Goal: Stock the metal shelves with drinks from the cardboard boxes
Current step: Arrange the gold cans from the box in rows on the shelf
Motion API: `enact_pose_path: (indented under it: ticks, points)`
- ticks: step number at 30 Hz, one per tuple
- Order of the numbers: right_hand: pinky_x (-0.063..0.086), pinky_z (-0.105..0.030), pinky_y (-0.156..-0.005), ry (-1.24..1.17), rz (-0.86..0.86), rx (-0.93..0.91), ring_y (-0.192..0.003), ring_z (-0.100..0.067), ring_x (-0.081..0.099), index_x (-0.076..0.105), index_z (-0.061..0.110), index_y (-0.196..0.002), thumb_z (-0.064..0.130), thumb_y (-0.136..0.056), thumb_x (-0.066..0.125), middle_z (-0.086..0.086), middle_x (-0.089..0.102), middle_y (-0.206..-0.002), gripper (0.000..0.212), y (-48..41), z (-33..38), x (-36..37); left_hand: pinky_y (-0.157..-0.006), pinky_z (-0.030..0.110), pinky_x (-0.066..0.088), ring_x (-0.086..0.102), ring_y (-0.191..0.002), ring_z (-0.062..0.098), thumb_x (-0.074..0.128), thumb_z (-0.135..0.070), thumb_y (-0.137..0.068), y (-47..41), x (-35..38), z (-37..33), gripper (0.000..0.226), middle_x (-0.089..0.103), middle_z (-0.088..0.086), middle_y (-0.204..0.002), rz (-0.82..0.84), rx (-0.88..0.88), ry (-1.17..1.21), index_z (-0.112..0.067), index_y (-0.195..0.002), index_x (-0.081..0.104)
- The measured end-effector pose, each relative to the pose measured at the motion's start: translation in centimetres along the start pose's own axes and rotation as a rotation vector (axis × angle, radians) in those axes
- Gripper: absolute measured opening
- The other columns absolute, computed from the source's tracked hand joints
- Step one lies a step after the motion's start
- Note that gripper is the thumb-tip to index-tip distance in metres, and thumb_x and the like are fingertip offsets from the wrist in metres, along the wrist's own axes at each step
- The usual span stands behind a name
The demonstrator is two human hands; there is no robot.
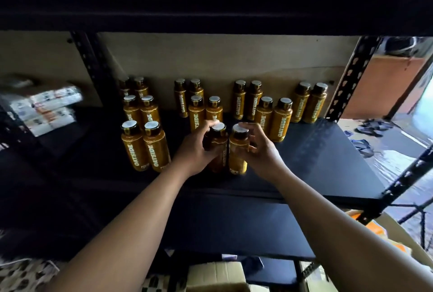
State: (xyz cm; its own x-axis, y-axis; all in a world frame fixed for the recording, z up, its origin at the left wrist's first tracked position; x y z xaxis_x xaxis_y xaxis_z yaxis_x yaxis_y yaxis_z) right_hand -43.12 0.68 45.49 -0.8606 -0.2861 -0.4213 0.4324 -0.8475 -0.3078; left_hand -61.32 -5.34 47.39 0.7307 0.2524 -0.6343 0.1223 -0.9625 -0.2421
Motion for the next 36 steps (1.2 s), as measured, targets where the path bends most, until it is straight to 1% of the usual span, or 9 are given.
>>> enact_pose_path:
  ticks: [4, 7, 10, 13, 16, 22, 27, 32, 36]
  points:
    - [0.054, -0.034, -0.088, 0.121, -0.086, -0.044, -0.113, -0.009, 0.06, 0.059, 0.043, -0.126, 0.047, -0.088, 0.076, 0.014, 0.057, -0.124, 0.042, -0.6, 0.5, -0.7, -0.096, 0.028, 0.037, 0.045, -0.134, 0.017, 0.073, -0.039, -0.09, 0.2, -0.3, -0.4, 0.067, 0.047, 0.002, -0.147, -0.002, 0.012, -0.017, -0.039, -0.147, 0.038]
    - [0.051, -0.025, -0.08, 0.172, -0.17, -0.107, -0.105, -0.006, 0.06, 0.069, 0.029, -0.119, 0.041, -0.087, 0.079, 0.014, 0.057, -0.115, 0.035, -1.1, 1.3, -1.3, -0.093, 0.028, 0.038, 0.048, -0.13, 0.016, 0.069, -0.05, -0.09, -0.1, -0.7, -0.7, 0.061, 0.051, 0.002, -0.144, -0.027, -0.001, -0.012, -0.035, -0.144, 0.045]
    - [0.05, -0.019, -0.075, 0.17, -0.185, -0.098, -0.098, -0.002, 0.062, 0.07, 0.03, -0.114, 0.041, -0.086, 0.08, 0.015, 0.06, -0.111, 0.031, -1.2, 1.5, -1.2, -0.085, 0.024, 0.043, 0.053, -0.122, 0.011, 0.065, -0.058, -0.09, -0.4, -1.1, -1.1, 0.056, 0.054, -0.001, -0.142, -0.1, 0.022, -0.004, -0.028, -0.136, 0.056]
    - [0.053, -0.021, -0.075, 0.157, -0.206, -0.082, -0.097, -0.001, 0.063, 0.07, 0.032, -0.113, 0.042, -0.084, 0.081, 0.016, 0.061, -0.109, 0.033, -1.0, 1.4, -1.2, -0.083, 0.024, 0.048, 0.055, -0.113, 0.009, 0.066, -0.058, -0.089, -0.9, -1.3, -1.1, 0.055, 0.056, 0.0, -0.133, -0.143, 0.045, -0.021, -0.023, -0.131, 0.062]
    - [0.055, -0.025, -0.077, 0.162, -0.221, -0.071, -0.098, -0.003, 0.063, 0.07, 0.032, -0.115, 0.043, -0.084, 0.081, 0.014, 0.061, -0.11, 0.035, -0.8, 1.4, -1.1, -0.08, 0.017, 0.045, 0.052, -0.108, 0.004, 0.066, -0.057, -0.09, -0.9, -1.5, -1.2, 0.054, 0.055, -0.002, -0.128, -0.156, 0.08, -0.066, -0.021, -0.131, 0.063]
    - [0.053, -0.018, -0.078, 0.14, -0.204, -0.045, -0.102, 0.0, 0.061, 0.07, 0.03, -0.119, 0.037, -0.089, 0.079, 0.011, 0.058, -0.113, 0.032, -0.9, 1.5, -0.6, -0.087, 0.019, 0.042, 0.05, -0.11, 0.003, 0.067, -0.045, -0.094, -1.0, -2.0, -0.9, 0.047, 0.057, -0.001, -0.132, -0.129, 0.117, -0.083, -0.021, -0.134, 0.063]
    - [0.054, -0.021, -0.083, 0.107, -0.164, -0.039, -0.107, 0.001, 0.062, 0.068, 0.032, -0.122, 0.034, -0.092, 0.075, 0.012, 0.061, -0.121, 0.031, -0.9, 1.7, -0.2, -0.082, 0.008, 0.037, 0.051, -0.108, 0.002, 0.067, -0.039, -0.096, -1.0, -2.4, -0.6, 0.043, 0.058, -0.004, -0.13, -0.11, 0.136, -0.082, -0.022, -0.134, 0.063]
    - [0.058, -0.03, -0.091, 0.099, -0.129, -0.053, -0.114, -0.001, 0.062, 0.066, 0.031, -0.127, 0.029, -0.096, 0.071, 0.015, 0.064, -0.128, 0.032, -0.8, 2.1, -0.1, -0.094, 0.02, 0.042, 0.052, -0.117, 0.006, 0.066, -0.034, -0.096, -1.0, -2.4, -0.4, 0.04, 0.059, -0.003, -0.134, -0.095, 0.147, -0.04, -0.023, -0.135, 0.063]
    - [0.058, -0.026, -0.083, 0.152, -0.108, -0.041, -0.108, -0.005, 0.065, 0.064, 0.031, -0.132, 0.03, -0.099, 0.067, 0.021, 0.063, -0.116, 0.034, -0.8, 2.4, 0.0, -0.097, 0.025, 0.043, 0.046, -0.121, 0.002, 0.064, -0.035, -0.097, -1.1, -2.4, -0.1, 0.042, 0.056, -0.003, -0.14, -0.073, 0.138, -0.035, -0.023, -0.137, 0.061]
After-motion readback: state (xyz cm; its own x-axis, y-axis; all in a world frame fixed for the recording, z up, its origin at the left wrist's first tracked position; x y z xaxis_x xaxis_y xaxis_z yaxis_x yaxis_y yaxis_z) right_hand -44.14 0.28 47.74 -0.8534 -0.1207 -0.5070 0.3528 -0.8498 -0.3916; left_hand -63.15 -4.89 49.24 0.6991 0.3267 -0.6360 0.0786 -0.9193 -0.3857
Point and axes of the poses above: each hand's wrist, its own y-axis away from the middle knuckle, its own x-axis out of the palm, z = x × y, the point moved 6 cm from there along -y, towards the middle knuckle
